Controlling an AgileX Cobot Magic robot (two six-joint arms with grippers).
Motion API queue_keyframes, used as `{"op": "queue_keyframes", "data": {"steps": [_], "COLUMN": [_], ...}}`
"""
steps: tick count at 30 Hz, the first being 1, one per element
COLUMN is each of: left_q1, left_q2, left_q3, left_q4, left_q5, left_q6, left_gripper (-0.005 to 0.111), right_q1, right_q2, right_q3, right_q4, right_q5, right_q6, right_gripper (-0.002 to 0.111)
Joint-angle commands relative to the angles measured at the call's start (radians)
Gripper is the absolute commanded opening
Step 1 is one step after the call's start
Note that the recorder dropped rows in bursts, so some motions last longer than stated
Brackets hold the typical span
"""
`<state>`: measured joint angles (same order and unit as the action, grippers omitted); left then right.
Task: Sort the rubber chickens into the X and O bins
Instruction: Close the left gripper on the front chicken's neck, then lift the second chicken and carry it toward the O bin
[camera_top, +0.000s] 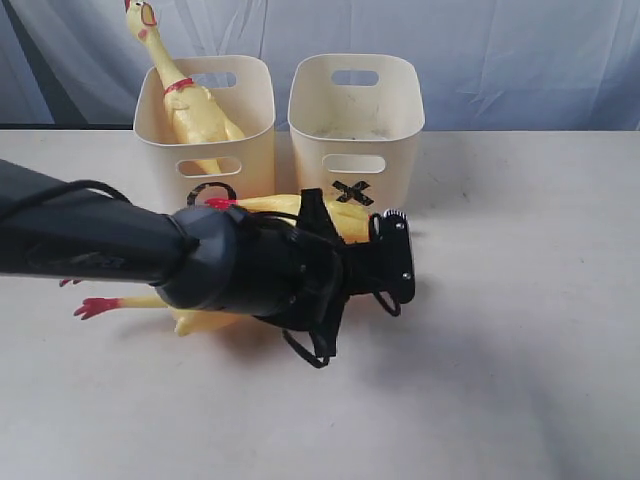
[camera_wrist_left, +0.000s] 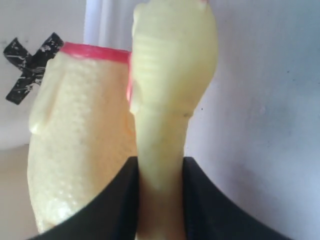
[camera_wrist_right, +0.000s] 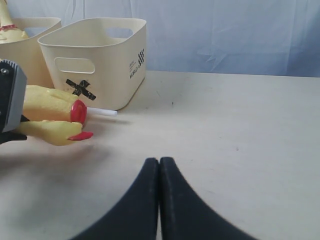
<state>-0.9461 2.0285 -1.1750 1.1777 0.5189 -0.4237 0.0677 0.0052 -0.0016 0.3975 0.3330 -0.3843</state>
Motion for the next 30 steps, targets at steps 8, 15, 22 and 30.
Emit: {"op": "queue_keyframes", "data": {"steps": [8,15,22,30], "left_q1": [-0.006,-0.002,0.049,0.263], "left_q2": [-0.169,-0.287,-0.414,-0.555], "left_q3": [-0.001,-0.001,-0.001,-0.001], "left_q4": [-0.252,-0.367,-0.45,-0.582], "left_q5": [0.026,0.02,0.015,-0.049], "left_q6": [0.095,0.091,0.091,0.091], "left_gripper": [0.0,0.0,0.0,0.0], "right_q1": [0.003,0.003,0.003,0.003], "right_q2": [-0.005,-0.005,-0.005,-0.005], "right_q3": [0.002,0.002,0.002,0.002], "right_q4": [-0.003,-0.003,-0.003,-0.003], "right_q5": [-0.006,-0.006,-0.006,-0.006], "right_q6": [-0.003,-0.003,-0.003,-0.005], "right_gripper": [-0.001,-0.001,-0.001,-0.001]}}
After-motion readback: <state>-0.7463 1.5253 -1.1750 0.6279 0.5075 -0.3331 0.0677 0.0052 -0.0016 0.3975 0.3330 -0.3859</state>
